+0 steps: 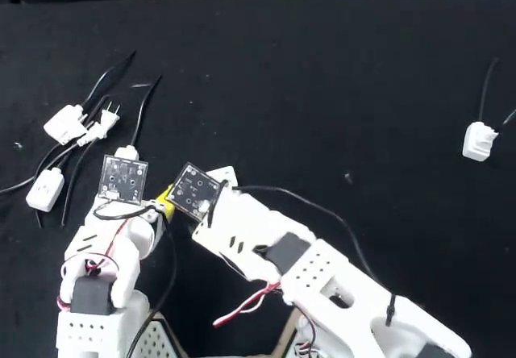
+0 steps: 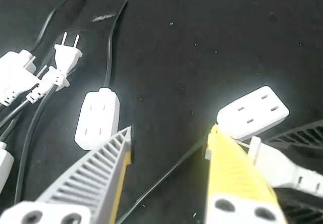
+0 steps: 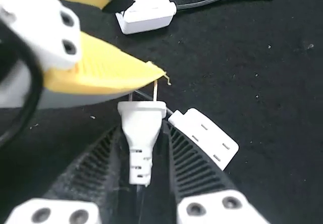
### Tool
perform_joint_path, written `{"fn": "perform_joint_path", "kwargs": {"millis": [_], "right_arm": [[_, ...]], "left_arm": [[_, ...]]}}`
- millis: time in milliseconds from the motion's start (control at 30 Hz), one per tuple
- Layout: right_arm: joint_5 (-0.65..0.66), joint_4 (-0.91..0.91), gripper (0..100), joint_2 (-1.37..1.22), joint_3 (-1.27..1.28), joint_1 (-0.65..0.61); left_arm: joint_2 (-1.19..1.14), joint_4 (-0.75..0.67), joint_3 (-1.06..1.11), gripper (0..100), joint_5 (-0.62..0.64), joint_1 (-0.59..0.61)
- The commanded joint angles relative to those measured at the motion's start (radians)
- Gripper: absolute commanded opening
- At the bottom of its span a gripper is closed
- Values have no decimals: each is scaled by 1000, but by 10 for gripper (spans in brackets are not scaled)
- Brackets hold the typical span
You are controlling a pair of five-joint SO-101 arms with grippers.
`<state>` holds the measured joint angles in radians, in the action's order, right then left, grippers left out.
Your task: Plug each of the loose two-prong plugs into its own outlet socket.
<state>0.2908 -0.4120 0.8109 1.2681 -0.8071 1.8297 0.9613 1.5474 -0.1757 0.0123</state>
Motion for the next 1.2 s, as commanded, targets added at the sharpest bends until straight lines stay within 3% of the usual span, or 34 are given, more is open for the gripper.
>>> {"fn": "perform_joint_path", "kwargs": {"millis": [0,567,800,933,1167], "right_arm": [[-11,-8,11,74,-7,-15],[-12,-55,11,90,56,-9],[-17,-141,11,-150,-84,-11],[-103,-143,17,-305,-157,-11],[-129,-224,126,-371,-249,-11]], "left_arm": [[-5,-12,-2,245,0,8],[-6,15,25,245,0,-5],[-6,18,96,245,-2,-110],[-6,18,102,245,0,-107],[-6,18,104,245,-3,-105]]}}
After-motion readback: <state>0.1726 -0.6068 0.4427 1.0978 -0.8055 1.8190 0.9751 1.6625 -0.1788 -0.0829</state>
